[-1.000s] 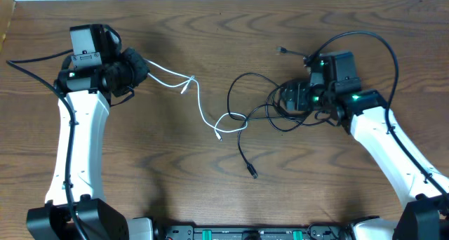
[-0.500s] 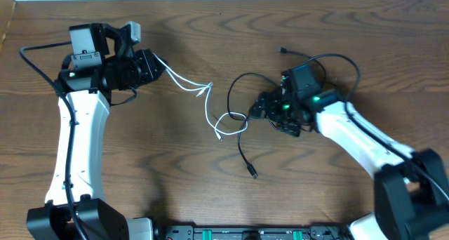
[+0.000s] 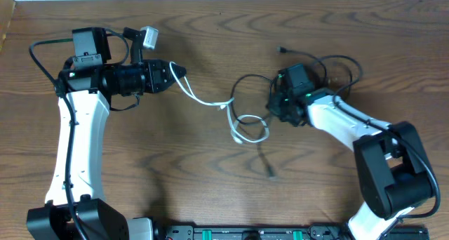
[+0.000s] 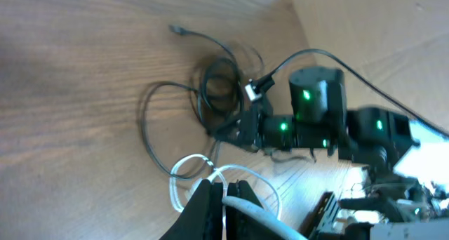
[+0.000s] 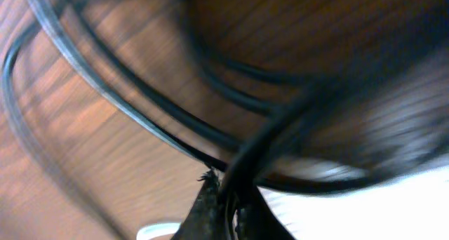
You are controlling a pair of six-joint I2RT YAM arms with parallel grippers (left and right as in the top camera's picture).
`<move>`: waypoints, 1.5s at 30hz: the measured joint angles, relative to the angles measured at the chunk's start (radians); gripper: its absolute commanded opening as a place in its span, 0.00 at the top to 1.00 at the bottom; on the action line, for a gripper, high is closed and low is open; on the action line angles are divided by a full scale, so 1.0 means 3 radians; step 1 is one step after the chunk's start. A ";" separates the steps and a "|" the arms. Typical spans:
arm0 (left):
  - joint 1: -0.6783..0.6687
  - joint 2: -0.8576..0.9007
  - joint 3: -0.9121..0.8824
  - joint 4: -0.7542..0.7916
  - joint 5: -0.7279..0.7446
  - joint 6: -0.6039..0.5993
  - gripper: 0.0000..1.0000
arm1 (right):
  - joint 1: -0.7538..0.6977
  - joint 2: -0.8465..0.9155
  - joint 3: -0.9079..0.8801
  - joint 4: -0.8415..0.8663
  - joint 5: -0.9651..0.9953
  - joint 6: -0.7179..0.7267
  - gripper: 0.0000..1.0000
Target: Untangle cables
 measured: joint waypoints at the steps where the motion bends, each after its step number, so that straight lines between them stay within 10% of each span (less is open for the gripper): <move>1: 0.0003 -0.0004 0.0000 -0.0005 0.0020 0.0069 0.92 | -0.0069 0.0000 0.0000 -0.0060 0.0055 -0.0023 0.99; 22: 0.1357 -0.0394 0.0000 0.0284 -0.0072 0.0094 0.92 | -0.1251 -0.0043 0.0005 -0.0462 0.0544 -0.1030 0.96; 30: 0.1203 -0.0327 0.0000 0.0174 -0.0130 -0.0024 0.92 | -0.1503 -0.0221 0.0006 -0.0702 0.0593 -0.1591 0.24; 35: 0.0829 -0.0270 0.0000 0.0092 -0.0139 -0.0036 0.92 | -0.1535 -0.0754 0.0006 -0.0904 0.0460 -0.1952 0.11; 38: 0.0594 -0.0239 0.0000 0.0093 -0.0144 -0.0037 0.92 | -0.1518 -0.1132 0.0006 -0.1054 0.0258 -0.2103 0.13; 42: 0.0350 -0.0209 0.0000 0.0090 -0.0243 -0.0046 0.92 | -0.1469 -0.1401 0.0008 -0.1277 -0.0202 -0.2192 0.49; 45: 0.0223 -0.0184 0.0000 0.0089 -0.0409 -0.0060 0.92 | -0.1392 -0.1411 0.0004 -0.1554 -0.0548 -0.2042 0.51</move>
